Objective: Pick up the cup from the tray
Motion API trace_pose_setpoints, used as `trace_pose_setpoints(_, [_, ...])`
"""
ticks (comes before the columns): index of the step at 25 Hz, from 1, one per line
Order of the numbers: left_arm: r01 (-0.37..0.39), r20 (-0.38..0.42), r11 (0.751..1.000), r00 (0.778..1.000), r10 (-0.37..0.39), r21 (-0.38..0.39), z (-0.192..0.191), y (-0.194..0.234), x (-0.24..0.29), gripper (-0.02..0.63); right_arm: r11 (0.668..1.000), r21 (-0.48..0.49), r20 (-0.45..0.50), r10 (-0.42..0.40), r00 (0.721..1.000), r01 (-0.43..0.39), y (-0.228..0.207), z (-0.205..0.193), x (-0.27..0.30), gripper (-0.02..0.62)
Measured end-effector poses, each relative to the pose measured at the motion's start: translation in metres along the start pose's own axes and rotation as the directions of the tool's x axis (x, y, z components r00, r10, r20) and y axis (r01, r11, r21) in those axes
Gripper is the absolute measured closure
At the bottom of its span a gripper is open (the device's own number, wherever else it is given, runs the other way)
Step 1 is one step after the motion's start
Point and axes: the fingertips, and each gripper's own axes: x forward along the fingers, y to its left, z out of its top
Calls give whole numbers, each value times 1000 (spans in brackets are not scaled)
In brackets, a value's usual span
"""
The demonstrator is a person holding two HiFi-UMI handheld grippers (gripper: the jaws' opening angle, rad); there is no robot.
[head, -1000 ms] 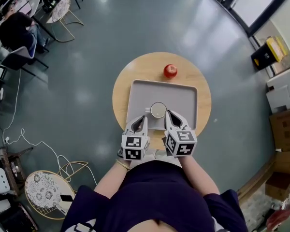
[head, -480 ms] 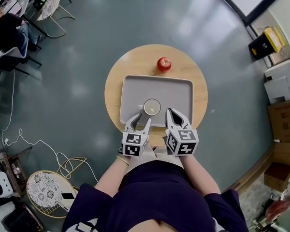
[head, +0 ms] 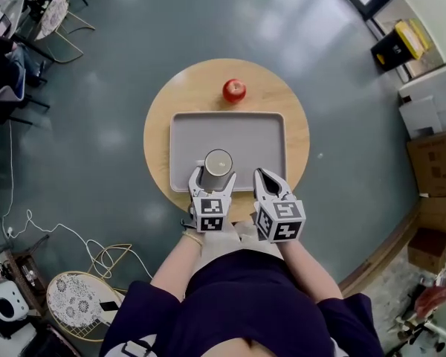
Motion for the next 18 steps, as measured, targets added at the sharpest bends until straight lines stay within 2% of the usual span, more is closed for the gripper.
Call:
trace_pose_setpoints(5, [-98, 17, 995, 995, 99, -33, 5, 3, 16, 222, 1000, 9, -24, -13, 1000, 13, -13, -9, -4, 586])
trace_pose_setpoints(9, [-147, 8, 988, 989, 147, -47, 9, 8, 27, 222, 999, 18, -42, -28, 999, 29, -21, -17, -9, 587])
trace_pose_setpoints(18, [-158, 27, 985, 987, 161, -71, 15, 13, 36, 222, 998, 30, -51, -54, 997, 55, -35, -25, -15, 586])
